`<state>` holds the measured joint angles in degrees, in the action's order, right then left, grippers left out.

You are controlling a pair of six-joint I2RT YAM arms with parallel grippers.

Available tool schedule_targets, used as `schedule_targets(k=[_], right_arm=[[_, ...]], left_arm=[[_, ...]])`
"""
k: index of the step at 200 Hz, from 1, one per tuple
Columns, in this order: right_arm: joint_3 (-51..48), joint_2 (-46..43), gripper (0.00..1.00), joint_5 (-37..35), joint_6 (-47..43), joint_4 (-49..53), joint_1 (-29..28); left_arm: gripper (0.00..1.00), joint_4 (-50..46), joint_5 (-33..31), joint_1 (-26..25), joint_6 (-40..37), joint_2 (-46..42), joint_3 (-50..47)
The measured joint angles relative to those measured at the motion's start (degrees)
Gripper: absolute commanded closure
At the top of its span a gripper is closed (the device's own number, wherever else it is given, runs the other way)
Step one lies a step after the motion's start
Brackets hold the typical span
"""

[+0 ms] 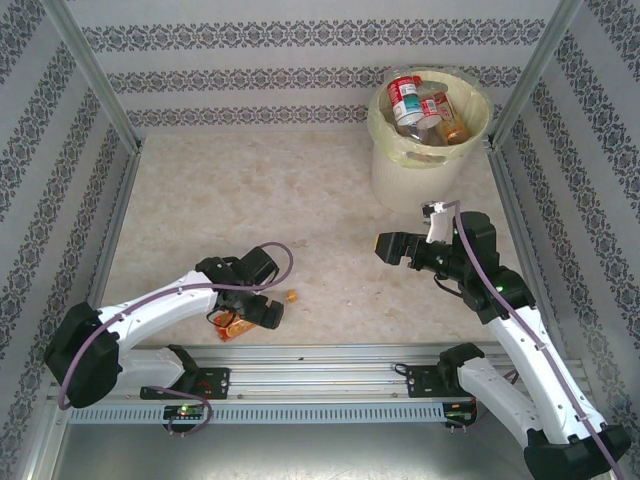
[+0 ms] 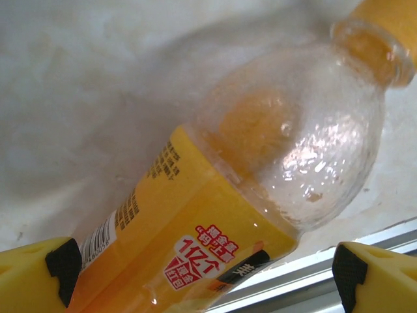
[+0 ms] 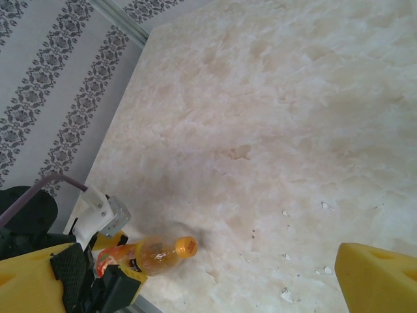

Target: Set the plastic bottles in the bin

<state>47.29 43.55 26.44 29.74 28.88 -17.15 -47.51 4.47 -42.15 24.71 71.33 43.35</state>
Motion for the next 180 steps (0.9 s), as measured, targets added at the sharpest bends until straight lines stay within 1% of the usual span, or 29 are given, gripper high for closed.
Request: schedule_targets(k=[36,62,82,114,134,180], right_arm=[[-0.96,0.00,0.02,0.02,0.20,-0.57,0.00],[-1.62,0.00,0.02,0.02,0.37,-0.81,0.00],[-1.70,0.00,0.02,0.00,0.37,-0.90,0.00],[-1.73,-0.04,0.02,0.00,0.37,-0.90,0.00],[-1.92,-0.09,0.02,0.00,0.42,-0.98,0.00],[-3.26,-0.52,0.02,-0.09,1.51,-1.01,0.00]], left_arm=[[0.01,-0.15,0.74,-1.03,1.18,0.85,-0.39],[0.12,0.00,1.20,-1.40,2.93,2.19,-0.46],[0.16,0.17,1.79,-1.95,4.20,3.43,-0.63],[0.30,0.79,2.16,-2.93,5.60,5.25,-0.63],[0.36,2.05,2.60,-3.23,6.23,5.84,-0.63],[0.38,6.05,3.54,-3.28,7.32,8.44,0.48]])
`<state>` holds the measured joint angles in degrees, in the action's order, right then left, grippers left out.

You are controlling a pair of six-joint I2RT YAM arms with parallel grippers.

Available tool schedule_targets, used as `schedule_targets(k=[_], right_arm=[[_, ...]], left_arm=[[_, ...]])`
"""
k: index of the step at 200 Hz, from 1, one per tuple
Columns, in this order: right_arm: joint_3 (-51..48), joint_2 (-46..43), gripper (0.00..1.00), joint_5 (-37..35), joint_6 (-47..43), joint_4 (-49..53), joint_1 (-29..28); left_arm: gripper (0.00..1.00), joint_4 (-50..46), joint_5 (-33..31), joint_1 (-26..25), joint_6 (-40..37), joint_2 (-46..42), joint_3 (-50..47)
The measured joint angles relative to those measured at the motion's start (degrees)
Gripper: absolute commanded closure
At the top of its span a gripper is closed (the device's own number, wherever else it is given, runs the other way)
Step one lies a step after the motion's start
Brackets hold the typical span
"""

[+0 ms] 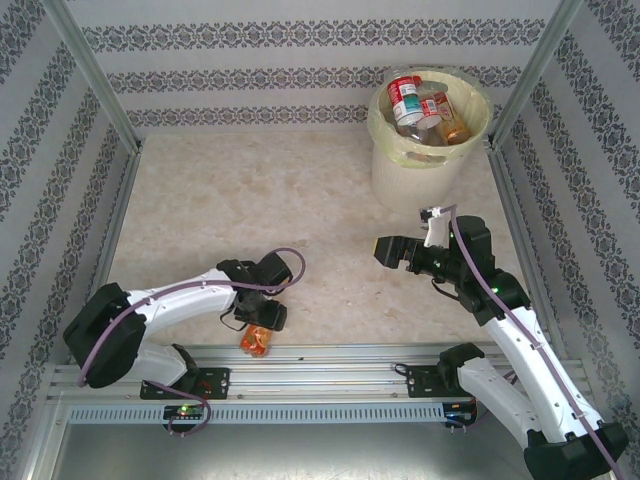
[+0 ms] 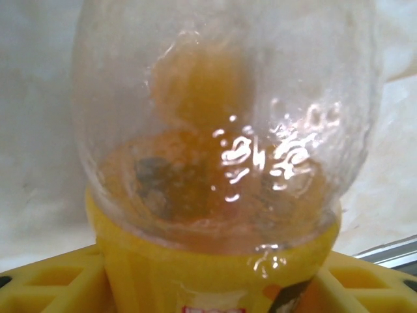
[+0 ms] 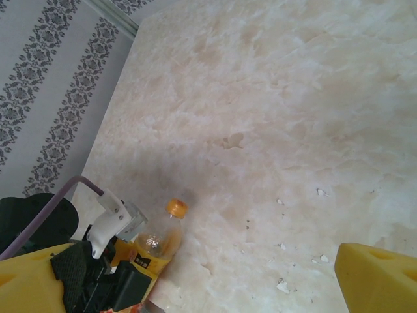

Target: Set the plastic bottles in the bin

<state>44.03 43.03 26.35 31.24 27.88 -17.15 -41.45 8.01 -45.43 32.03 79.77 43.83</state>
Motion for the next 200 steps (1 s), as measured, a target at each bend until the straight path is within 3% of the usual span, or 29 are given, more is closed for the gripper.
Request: schedule_targets(k=[39,89,200], right_arm=[[-1.31,-0.17,0.02,-0.39,0.87,-0.13,0.00],[-1.57,-1.11,0.02,-0.79,1.66,0.09,0.02],[-3.45,-1.36,0.02,-1.29,1.90,-0.15,0.07]], left_arm=[[0.38,3.98,0.31,-0.07,0.02,7.02,6.08],[0.27,7.37,1.01,-0.33,0.24,14.03,12.72],[0.25,3.82,1.33,-2.16,1.07,8.02,7.85]])
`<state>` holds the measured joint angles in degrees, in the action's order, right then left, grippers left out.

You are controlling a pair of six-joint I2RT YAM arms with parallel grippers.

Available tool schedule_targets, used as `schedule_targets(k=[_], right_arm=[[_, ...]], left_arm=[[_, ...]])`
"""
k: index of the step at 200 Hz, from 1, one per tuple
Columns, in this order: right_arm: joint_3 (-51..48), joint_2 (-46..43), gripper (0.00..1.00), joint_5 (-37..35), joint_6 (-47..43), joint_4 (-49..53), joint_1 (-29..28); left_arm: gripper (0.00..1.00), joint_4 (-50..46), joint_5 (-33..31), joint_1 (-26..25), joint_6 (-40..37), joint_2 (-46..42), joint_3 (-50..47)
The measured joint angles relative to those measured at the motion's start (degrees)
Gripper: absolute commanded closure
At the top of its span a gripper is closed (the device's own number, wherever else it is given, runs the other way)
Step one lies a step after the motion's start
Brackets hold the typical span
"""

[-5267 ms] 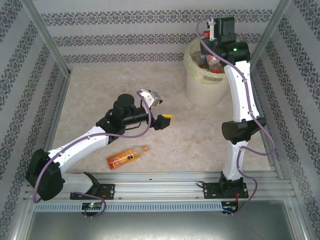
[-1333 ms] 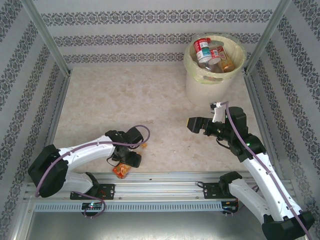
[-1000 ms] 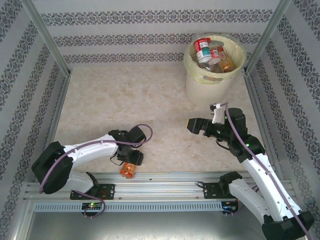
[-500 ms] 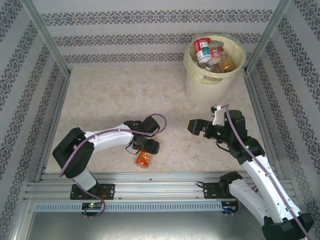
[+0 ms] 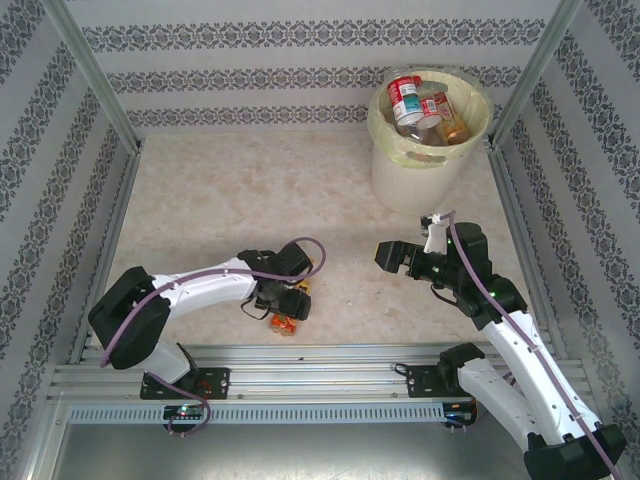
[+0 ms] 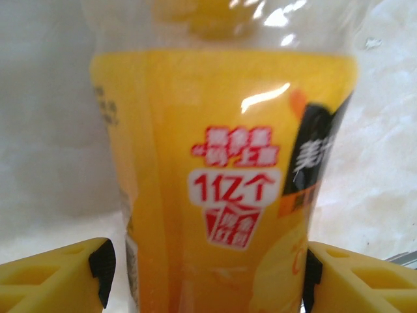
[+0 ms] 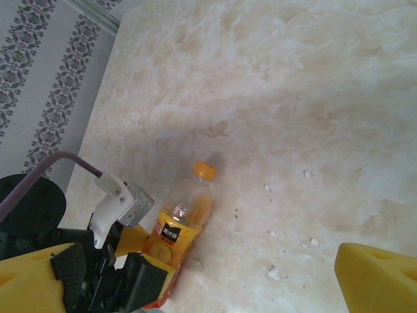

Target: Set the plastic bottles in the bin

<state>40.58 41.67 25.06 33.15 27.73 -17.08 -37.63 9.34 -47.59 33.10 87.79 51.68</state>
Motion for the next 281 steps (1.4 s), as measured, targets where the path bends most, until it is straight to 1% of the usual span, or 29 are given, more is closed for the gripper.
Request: schedule_targets(k=[55,89,104,146,179,216,245,281], right_arm=[[-0.24,0.00,0.02,0.02,0.17,-0.15,0.00],[-0.52,0.00,0.02,0.04,0.44,-0.15,0.00],[-0.70,0.00,0.02,0.07,1.01,-0.17,0.00],[-1.36,-0.17,0.03,0.59,2.86,-0.98,0.00],[-3.54,0.02,0.03,2.99,8.50,-3.96,0.07],[-6.91,1.36,0.03,6.58,14.58,-10.27,0.04],[-8.02,3.04,0.03,8.70,16.72,-14.34,-0.11],[-8.24,4.28,0.03,9.79,18.03,-17.46,-1.31]], left_arm=[[0.31,-0.33,1.18,-0.09,0.24,0.09,-0.24],[0.40,-0.02,1.97,-0.09,0.39,0.72,-0.24],[0.47,0.28,2.29,-0.09,0.35,0.66,-0.24],[0.48,2.64,3.37,-0.35,0.15,-0.15,-0.24],[0.48,9.01,5.99,-0.79,0.11,-3.34,-0.26],[0.47,20.87,10.78,-0.79,1.95,-4.66,-1.25],[0.46,29.03,14.23,-0.81,4.44,-4.66,-2.21],[0.45,36.37,17.55,-1.36,6.29,-4.66,-2.34]])
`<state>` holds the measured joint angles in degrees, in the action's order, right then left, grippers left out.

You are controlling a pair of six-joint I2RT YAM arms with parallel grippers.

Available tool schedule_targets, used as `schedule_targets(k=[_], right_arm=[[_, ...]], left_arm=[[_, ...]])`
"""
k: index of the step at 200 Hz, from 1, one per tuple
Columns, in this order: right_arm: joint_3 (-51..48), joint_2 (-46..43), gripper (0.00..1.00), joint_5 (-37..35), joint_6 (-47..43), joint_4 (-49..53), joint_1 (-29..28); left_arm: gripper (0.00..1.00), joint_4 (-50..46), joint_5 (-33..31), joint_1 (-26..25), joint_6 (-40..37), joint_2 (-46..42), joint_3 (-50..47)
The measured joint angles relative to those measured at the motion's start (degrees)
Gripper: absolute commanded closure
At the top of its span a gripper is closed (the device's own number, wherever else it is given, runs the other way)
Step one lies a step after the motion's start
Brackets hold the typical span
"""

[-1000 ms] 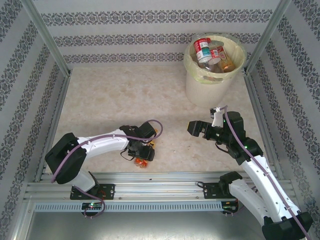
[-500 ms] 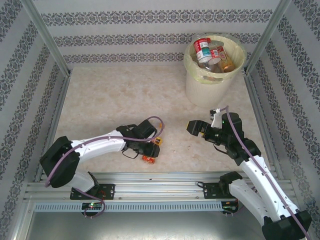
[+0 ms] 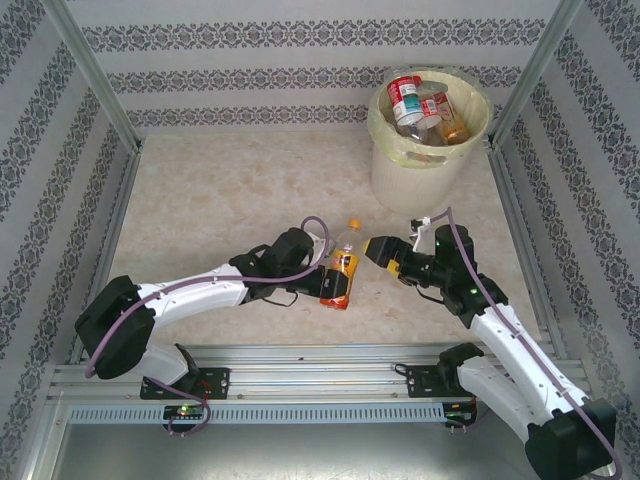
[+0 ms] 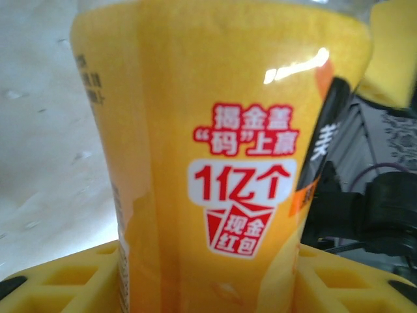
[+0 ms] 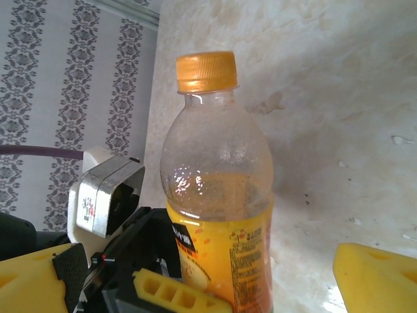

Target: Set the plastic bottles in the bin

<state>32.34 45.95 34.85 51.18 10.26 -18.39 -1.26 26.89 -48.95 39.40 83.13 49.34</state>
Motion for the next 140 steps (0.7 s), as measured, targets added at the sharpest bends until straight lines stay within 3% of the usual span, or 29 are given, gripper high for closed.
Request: schedule_targets(k=[79,111,140], right_arm=[[-0.07,3.65,0.04,0.15,0.11,-3.30,-2.38],[-0.17,3.98,0.11,-0.35,-0.04,-3.23,-2.80],[-0.17,3.98,0.24,-0.94,-0.17,-3.15,-2.89]], left_arm=[[0.44,6.08,3.58,-2.99,0.59,1.46,0.00],[0.42,7.43,3.82,-3.61,0.57,1.46,0.00],[0.41,8.20,4.00,-3.63,0.52,1.46,0.00]])
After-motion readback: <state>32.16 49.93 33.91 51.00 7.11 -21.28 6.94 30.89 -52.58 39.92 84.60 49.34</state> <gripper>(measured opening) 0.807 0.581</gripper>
